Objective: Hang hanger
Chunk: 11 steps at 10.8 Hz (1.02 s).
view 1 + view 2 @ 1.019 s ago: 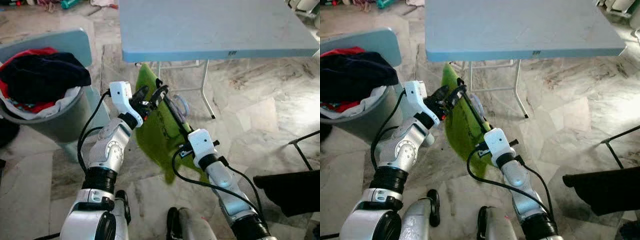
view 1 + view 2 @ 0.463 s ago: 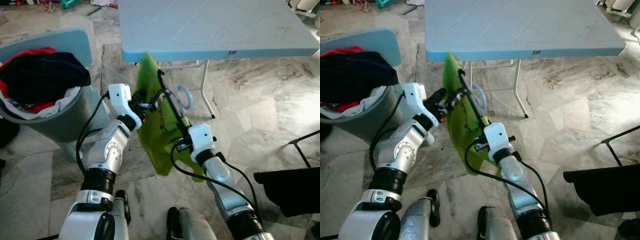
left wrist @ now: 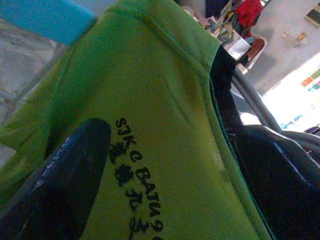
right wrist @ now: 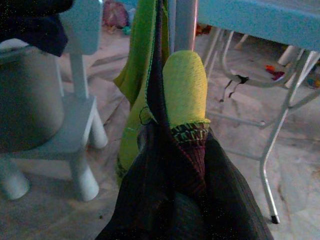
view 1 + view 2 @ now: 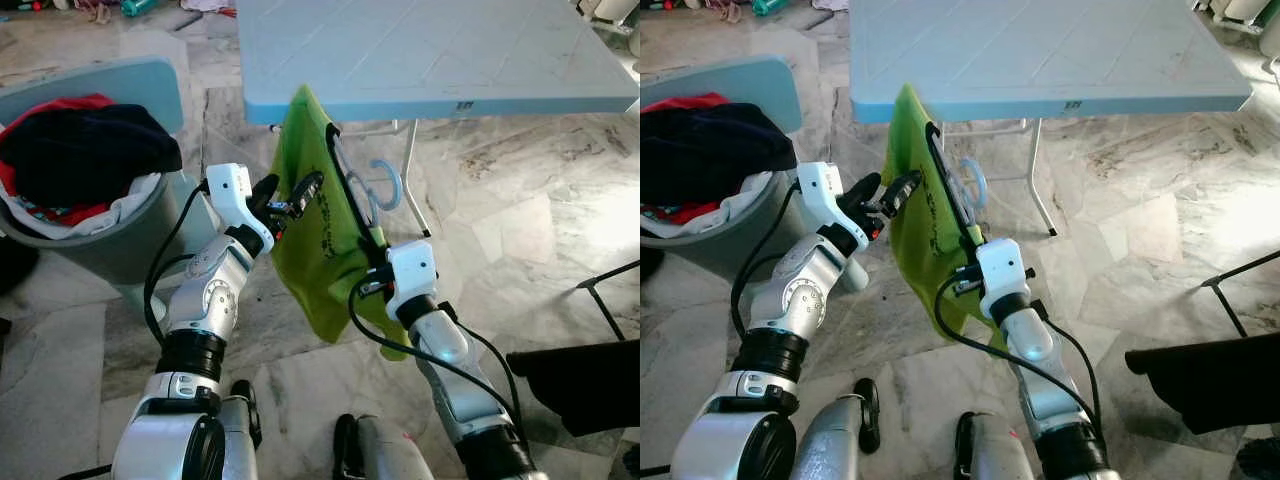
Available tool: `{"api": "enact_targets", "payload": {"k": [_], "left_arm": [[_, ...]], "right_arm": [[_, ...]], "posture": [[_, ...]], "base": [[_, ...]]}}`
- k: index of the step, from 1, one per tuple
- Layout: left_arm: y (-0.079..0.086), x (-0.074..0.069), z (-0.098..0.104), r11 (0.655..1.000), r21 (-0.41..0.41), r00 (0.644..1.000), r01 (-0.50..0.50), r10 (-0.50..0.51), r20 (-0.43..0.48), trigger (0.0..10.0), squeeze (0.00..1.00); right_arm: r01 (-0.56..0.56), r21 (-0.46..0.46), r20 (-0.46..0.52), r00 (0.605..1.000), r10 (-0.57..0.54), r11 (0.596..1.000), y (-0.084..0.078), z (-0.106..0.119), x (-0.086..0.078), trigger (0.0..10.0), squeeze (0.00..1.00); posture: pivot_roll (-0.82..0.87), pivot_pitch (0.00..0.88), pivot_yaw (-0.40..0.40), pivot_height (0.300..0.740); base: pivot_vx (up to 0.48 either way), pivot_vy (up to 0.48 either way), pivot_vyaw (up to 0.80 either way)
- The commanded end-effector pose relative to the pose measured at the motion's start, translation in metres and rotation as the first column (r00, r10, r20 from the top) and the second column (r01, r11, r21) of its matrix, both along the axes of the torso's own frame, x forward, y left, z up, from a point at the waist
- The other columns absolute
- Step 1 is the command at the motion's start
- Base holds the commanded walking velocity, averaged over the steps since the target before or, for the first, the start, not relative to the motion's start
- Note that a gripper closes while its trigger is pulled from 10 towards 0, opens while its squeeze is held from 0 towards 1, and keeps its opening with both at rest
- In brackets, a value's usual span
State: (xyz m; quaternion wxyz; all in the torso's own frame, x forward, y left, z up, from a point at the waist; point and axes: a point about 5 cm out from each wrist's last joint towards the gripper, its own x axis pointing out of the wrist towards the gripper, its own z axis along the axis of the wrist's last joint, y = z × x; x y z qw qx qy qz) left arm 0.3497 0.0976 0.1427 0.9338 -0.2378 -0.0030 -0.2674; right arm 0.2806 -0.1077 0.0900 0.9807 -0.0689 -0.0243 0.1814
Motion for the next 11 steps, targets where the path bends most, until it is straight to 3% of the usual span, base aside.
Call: {"api": "enact_targets", "payload": {"k": [1, 5, 11], "left_arm": [[-0.001, 0.001, 0.001, 1.000, 0.001, 1.000, -0.002, 0.002, 0.005, 10.0, 0.00], [-0.002, 0.003, 0.003, 1.000, -0.003, 1.000, 0.007, -0.007, 0.009, 10.0, 0.00], [-0.006, 0.004, 0.000, 1.000, 0.003, 1.000, 0.021, -0.021, 0.001, 10.0, 0.00]], "right_arm": [[-0.009, 0.022, 0.025, 1.000, 0.008, 1.000, 0.001, 0.006, -0.003, 10.0, 0.00], [-0.048, 0.035, 0.008, 0.999, 0.048, 0.998, 0.005, 0.004, -0.006, 10.0, 0.00], [-0.201, 0.064, 0.036, 0.979, 0.199, 0.977, 0.020, 0.011, -0.020, 10.0, 0.00]], "posture": [[-0.05, 0.236, -0.082, 0.740], [-0.05, 0.232, -0.082, 0.740], [-0.05, 0.229, -0.079, 0.740]], "base": [[0.000, 0.000, 0.00], [0.000, 0.000, 0.00], [0.000, 0.000, 0.00]]}}
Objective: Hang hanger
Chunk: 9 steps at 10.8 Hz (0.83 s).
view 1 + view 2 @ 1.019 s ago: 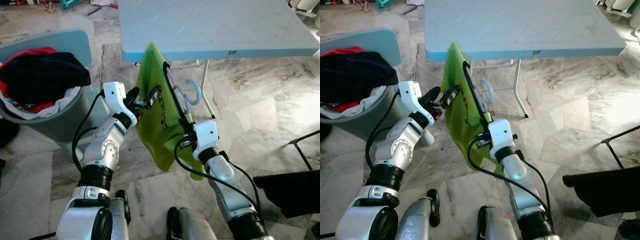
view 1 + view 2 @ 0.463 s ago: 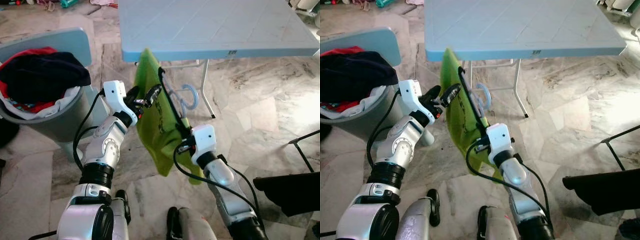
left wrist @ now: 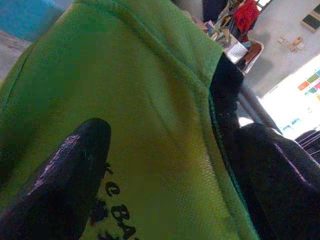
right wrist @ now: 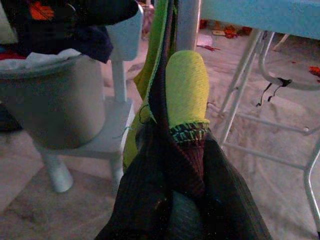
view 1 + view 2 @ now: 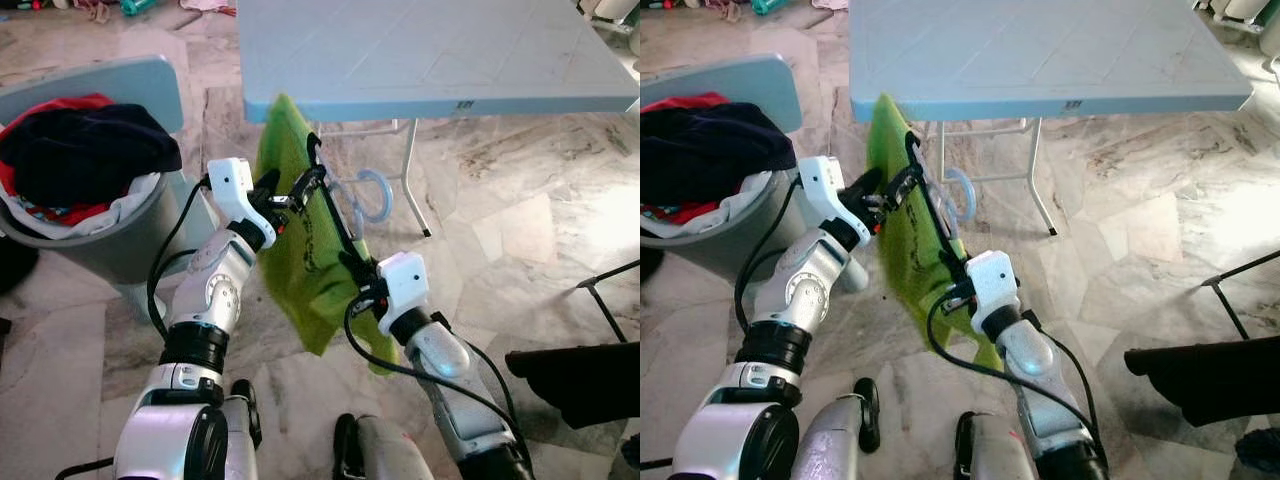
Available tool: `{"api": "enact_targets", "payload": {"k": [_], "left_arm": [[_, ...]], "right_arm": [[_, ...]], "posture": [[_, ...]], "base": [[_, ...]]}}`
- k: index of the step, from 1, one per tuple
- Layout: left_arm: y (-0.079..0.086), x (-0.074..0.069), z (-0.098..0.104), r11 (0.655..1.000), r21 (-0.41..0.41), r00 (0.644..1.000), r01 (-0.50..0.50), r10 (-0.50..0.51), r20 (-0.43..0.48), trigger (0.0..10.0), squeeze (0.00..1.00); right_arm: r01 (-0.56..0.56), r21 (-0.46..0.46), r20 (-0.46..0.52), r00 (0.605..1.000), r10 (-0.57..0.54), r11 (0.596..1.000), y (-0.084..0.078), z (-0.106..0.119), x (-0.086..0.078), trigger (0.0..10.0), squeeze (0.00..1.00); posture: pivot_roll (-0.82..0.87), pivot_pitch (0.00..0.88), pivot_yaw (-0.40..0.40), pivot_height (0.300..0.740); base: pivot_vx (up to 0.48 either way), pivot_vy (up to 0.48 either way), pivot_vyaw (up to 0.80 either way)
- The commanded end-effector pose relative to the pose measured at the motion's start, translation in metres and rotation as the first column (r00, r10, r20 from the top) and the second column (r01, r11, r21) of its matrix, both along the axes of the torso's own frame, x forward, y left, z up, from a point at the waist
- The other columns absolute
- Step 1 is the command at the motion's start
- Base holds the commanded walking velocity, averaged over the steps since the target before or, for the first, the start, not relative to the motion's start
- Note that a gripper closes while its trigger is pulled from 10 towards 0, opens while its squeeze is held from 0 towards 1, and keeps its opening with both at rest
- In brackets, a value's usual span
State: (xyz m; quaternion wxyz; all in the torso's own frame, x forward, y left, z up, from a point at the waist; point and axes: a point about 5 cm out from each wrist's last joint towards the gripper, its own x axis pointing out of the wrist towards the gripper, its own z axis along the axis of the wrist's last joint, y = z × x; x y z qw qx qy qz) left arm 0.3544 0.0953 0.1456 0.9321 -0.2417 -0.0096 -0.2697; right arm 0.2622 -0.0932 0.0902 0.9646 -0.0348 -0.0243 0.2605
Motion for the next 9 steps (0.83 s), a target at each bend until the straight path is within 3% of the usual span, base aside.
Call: {"api": "enact_targets", "payload": {"k": [1, 3, 8, 9], "left_arm": [[-0.004, 0.000, -0.002, 1.000, 0.014, 1.000, 0.018, -0.018, -0.012, 10.0, 0.00], [-0.003, 0.001, -0.003, 1.000, 0.009, 1.000, 0.019, -0.019, -0.011, 0.0, 0.00], [-0.006, 0.001, -0.002, 0.999, 0.022, 1.000, 0.029, -0.029, 0.001, 0.4, 0.00], [-0.005, 0.001, -0.003, 0.999, 0.029, 1.000, 0.026, -0.026, 0.000, 0.0, 0.00]], "right_arm": [[-0.053, 0.013, 0.057, 0.997, 0.052, 0.999, 0.007, 0.012, -0.004, 10.0, 0.00], [-0.084, 0.013, 0.062, 0.995, 0.083, 0.996, 0.009, 0.013, -0.006, 10.0, 0.00], [-0.087, -0.034, 0.037, 0.995, 0.089, 0.996, 0.008, 0.004, -0.007, 10.0, 0.00], [-0.081, -0.054, 0.035, 0.996, 0.083, 0.995, 0.007, 0.002, -0.008, 10.0, 0.00]], "posture": [[-0.05, 0.229, -0.077, 0.740], [-0.05, 0.228, -0.077, 0.740], [-0.06, 0.230, -0.078, 0.740], [-0.05, 0.230, -0.078, 0.740]], "base": [[0.000, 0.000, 0.00], [0.000, 0.000, 0.00], [0.000, 0.000, 0.00], [0.000, 0.000, 0.00]]}}
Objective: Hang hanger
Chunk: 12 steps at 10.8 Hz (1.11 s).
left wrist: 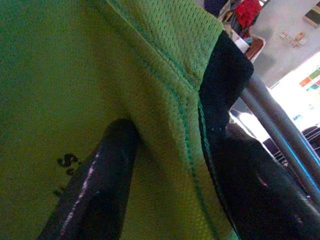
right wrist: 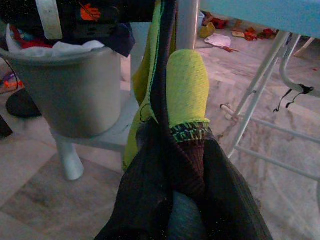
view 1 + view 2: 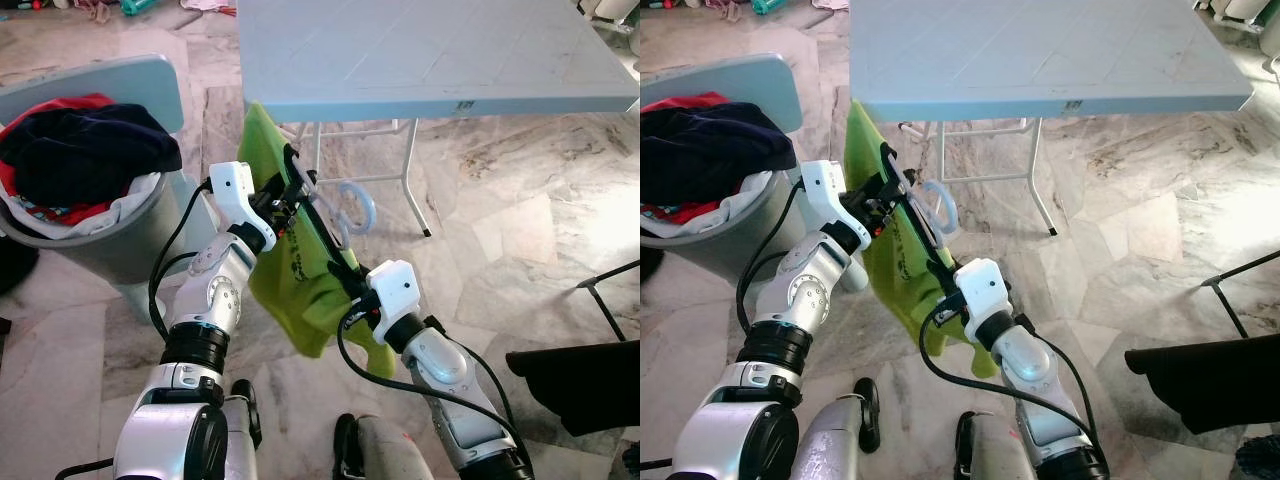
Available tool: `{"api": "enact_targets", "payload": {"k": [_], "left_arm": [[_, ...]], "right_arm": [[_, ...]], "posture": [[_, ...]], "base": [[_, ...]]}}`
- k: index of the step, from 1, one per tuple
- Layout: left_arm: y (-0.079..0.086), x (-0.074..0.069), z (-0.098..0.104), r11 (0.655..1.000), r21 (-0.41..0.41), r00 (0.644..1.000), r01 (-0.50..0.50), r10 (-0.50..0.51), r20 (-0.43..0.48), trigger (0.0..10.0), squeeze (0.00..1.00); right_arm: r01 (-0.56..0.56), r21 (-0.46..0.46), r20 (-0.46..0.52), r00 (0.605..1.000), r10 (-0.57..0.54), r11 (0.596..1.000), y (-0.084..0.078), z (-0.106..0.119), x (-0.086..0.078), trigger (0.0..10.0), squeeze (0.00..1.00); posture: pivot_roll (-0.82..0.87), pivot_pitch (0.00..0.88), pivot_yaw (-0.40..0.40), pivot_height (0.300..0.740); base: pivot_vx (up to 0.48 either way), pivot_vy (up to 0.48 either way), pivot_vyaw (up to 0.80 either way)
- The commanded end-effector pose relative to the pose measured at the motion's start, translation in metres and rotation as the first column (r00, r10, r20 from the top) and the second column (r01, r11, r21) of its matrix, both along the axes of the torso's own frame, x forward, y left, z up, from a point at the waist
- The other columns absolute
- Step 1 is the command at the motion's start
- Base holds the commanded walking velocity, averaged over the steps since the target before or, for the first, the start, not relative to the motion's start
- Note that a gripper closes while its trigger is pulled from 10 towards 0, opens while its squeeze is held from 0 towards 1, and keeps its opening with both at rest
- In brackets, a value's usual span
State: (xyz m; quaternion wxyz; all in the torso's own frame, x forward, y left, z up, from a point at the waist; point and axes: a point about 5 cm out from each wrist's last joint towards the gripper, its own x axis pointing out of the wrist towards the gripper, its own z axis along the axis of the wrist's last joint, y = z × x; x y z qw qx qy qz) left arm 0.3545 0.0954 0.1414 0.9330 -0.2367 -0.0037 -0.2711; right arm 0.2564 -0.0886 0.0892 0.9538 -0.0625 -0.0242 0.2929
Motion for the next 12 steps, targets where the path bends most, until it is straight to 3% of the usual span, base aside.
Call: {"api": "enact_targets", "payload": {"k": [1, 4, 10, 12], "left_arm": [[-0.005, 0.001, 0.001, 1.000, 0.021, 1.000, 0.017, -0.018, 0.007, 0.0, 0.00], [-0.004, 0.000, 0.001, 0.999, 0.045, 1.000, 0.018, -0.019, 0.015, 0.0, 0.00], [0.001, 0.002, 0.000, 0.998, 0.063, 1.000, 0.001, -0.002, 0.008, 0.0, 0.00], [0.013, 0.004, -0.002, 0.994, 0.100, 0.999, -0.033, 0.032, 0.010, 0.0, 0.00]], "right_arm": [[0.000, -0.013, 0.015, 1.000, 0.000, 1.000, 0.000, -0.001, -0.002, 10.0, 0.00], [0.078, -0.048, -0.007, 0.997, -0.078, 0.996, -0.009, -0.006, 0.006, 10.0, 0.00], [0.116, -0.061, -0.018, 0.993, -0.117, 0.991, -0.014, -0.009, 0.012, 10.0, 0.00], [0.185, -0.082, -0.031, 0.982, -0.188, 0.979, -0.029, -0.013, 0.016, 10.0, 0.00]], "posture": [[-0.05, 0.232, -0.078, 0.740], [-0.05, 0.234, -0.079, 0.740], [-0.05, 0.234, -0.077, 0.740], [-0.05, 0.234, -0.079, 0.740]], "base": [[0.000, 0.000, 0.00], [0.000, 0.000, 0.00], [0.000, 0.000, 0.00], [0.000, 0.000, 0.00]]}}
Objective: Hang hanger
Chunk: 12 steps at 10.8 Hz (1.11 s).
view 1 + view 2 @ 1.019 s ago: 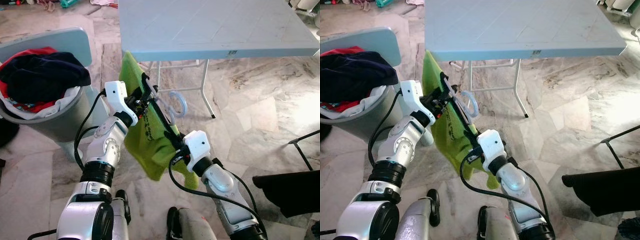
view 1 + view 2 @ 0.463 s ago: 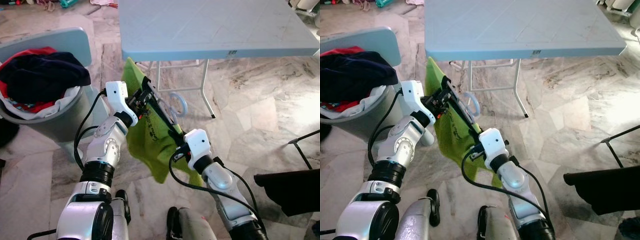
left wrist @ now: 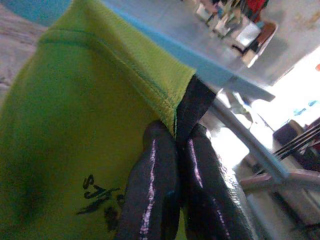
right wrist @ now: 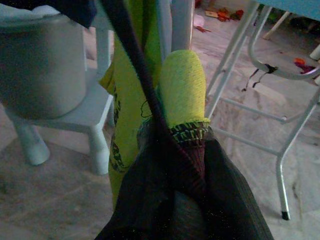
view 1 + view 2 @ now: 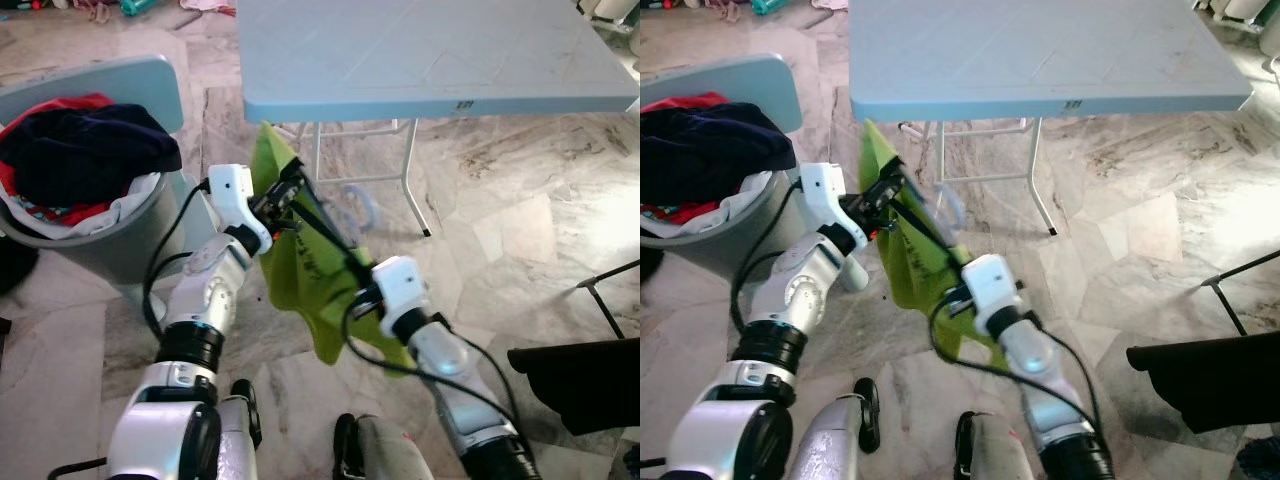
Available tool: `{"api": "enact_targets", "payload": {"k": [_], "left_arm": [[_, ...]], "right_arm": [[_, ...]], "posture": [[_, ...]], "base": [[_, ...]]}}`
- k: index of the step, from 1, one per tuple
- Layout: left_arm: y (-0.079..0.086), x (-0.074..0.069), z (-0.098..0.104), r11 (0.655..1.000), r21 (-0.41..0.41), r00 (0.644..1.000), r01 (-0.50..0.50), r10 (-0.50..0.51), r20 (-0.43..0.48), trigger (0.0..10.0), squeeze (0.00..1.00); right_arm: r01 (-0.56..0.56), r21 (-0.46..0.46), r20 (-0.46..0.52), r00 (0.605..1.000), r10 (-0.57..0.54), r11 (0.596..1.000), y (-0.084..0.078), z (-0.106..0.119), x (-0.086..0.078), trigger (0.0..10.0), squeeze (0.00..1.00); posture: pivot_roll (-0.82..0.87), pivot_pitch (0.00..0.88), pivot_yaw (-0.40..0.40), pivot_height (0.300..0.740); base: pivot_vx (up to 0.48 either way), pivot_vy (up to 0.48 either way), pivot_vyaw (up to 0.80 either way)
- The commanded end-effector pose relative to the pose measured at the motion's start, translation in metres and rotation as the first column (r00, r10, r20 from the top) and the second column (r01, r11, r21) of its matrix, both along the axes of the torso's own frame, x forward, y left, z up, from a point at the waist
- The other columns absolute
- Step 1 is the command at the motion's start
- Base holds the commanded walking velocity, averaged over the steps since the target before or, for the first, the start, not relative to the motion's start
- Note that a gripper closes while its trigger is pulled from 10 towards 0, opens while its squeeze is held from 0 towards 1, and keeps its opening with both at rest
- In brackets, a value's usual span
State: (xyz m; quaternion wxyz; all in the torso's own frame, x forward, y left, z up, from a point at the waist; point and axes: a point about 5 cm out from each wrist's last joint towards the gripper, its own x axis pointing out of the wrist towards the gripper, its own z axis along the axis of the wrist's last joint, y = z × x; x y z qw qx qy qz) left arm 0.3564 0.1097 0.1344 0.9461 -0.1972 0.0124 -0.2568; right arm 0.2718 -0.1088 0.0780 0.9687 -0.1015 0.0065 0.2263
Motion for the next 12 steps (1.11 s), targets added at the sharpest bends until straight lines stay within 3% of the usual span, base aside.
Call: {"api": "enact_targets", "payload": {"k": [1, 6, 8, 9, 11, 12], "left_arm": [[0.010, 0.004, 0.005, 0.999, 0.036, 0.999, -0.033, 0.032, 0.028, 0.0, 0.00], [0.052, 0.009, 0.009, 0.984, 0.091, 0.987, -0.154, 0.150, 0.051, 0.0, 0.00], [0.069, 0.010, 0.012, 0.972, 0.109, 0.978, -0.207, 0.201, 0.058, 0.0, 0.00], [0.076, 0.011, 0.014, 0.965, 0.128, 0.972, -0.230, 0.223, 0.070, 0.0, 0.00], [0.081, 0.011, 0.016, 0.960, 0.137, 0.969, -0.245, 0.235, 0.080, 0.0, 0.00], [0.082, 0.011, 0.017, 0.959, 0.141, 0.968, -0.246, 0.236, 0.086, 0.0, 0.00]], "right_arm": [[0.059, 0.006, -0.003, 0.998, -0.059, 0.998, -0.017, -0.001, 0.001, 10.0, 0.00], [-0.026, -0.047, -0.029, 0.999, 0.025, 0.999, -0.054, -0.006, -0.031, 10.0, 0.00], [-0.167, -0.102, -0.090, 0.983, 0.158, 0.981, -0.071, -0.008, -0.055, 10.0, 0.00], [-0.242, -0.176, -0.163, 0.963, 0.214, 0.954, -0.089, -0.015, -0.070, 10.0, 0.00], [-0.286, -0.281, -0.229, 0.947, 0.225, 0.916, -0.110, -0.021, -0.080, 10.0, 0.00], [-0.296, -0.427, -0.294, 0.939, 0.179, 0.855, -0.133, -0.028, -0.082, 10.0, 0.00]], "posture": [[-0.04, 0.234, -0.080, 0.740], [-0.05, 0.244, -0.088, 0.740], [-0.06, 0.251, -0.088, 0.740], [-0.06, 0.252, -0.089, 0.740], [-0.06, 0.255, -0.093, 0.740], [-0.07, 0.258, -0.093, 0.740]], "base": [[0.000, 0.000, 0.00], [0.000, 0.000, 0.00], [0.000, 0.000, 0.00], [0.000, 0.000, 0.00], [0.000, 0.000, 0.00], [0.000, 0.000, 0.00]]}}
